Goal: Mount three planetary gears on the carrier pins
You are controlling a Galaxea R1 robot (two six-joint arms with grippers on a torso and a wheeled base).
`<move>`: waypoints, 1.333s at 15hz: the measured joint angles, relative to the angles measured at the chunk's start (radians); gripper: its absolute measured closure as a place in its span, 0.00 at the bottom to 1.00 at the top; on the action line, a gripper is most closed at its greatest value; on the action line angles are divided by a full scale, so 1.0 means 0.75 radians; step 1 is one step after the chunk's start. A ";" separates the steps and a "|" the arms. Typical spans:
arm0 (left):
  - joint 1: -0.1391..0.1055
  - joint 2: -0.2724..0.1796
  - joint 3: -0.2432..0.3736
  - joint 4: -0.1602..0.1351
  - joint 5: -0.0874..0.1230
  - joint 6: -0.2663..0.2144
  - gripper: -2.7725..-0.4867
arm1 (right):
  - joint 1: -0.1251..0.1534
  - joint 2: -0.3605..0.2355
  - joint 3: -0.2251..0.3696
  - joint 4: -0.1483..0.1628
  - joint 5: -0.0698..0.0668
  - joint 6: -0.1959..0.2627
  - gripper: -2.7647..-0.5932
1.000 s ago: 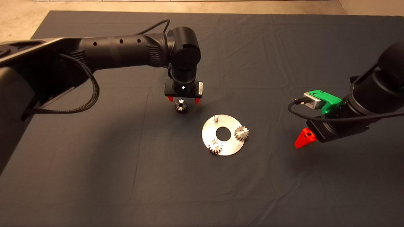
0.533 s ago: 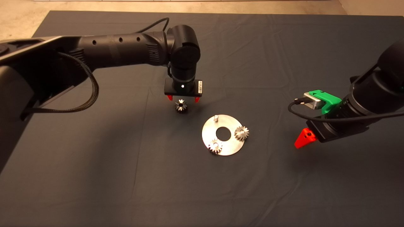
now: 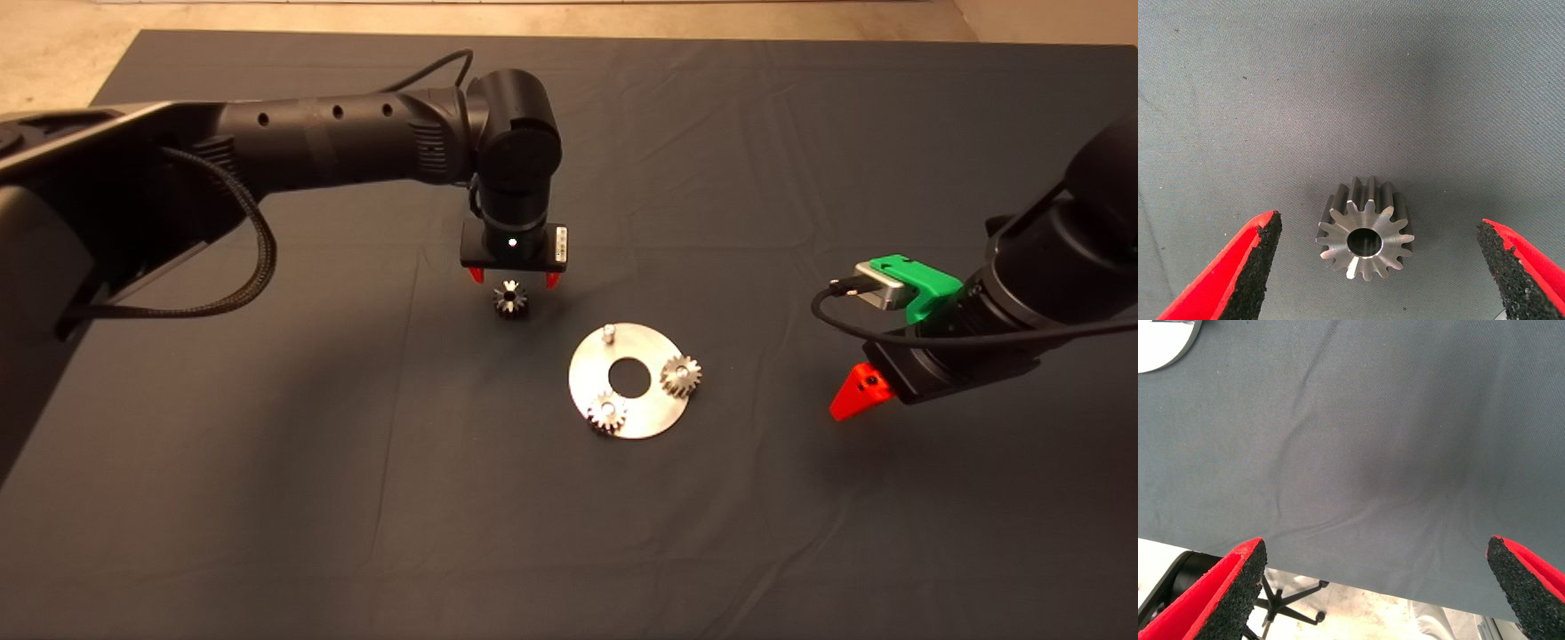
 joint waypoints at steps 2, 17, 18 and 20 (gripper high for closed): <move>0.001 0.000 0.000 0.000 0.000 0.005 0.31 | 0.000 0.000 0.001 0.000 0.000 0.000 0.14; 0.064 0.005 0.000 0.002 -0.001 0.043 0.31 | 0.000 0.001 0.018 0.000 0.000 0.021 0.14; 0.064 0.007 0.000 0.002 -0.001 0.055 0.31 | 0.001 0.001 0.018 0.000 0.000 0.020 0.14; 0.067 0.008 0.000 0.005 -0.001 0.071 0.31 | 0.001 0.001 0.018 0.000 0.000 0.020 0.14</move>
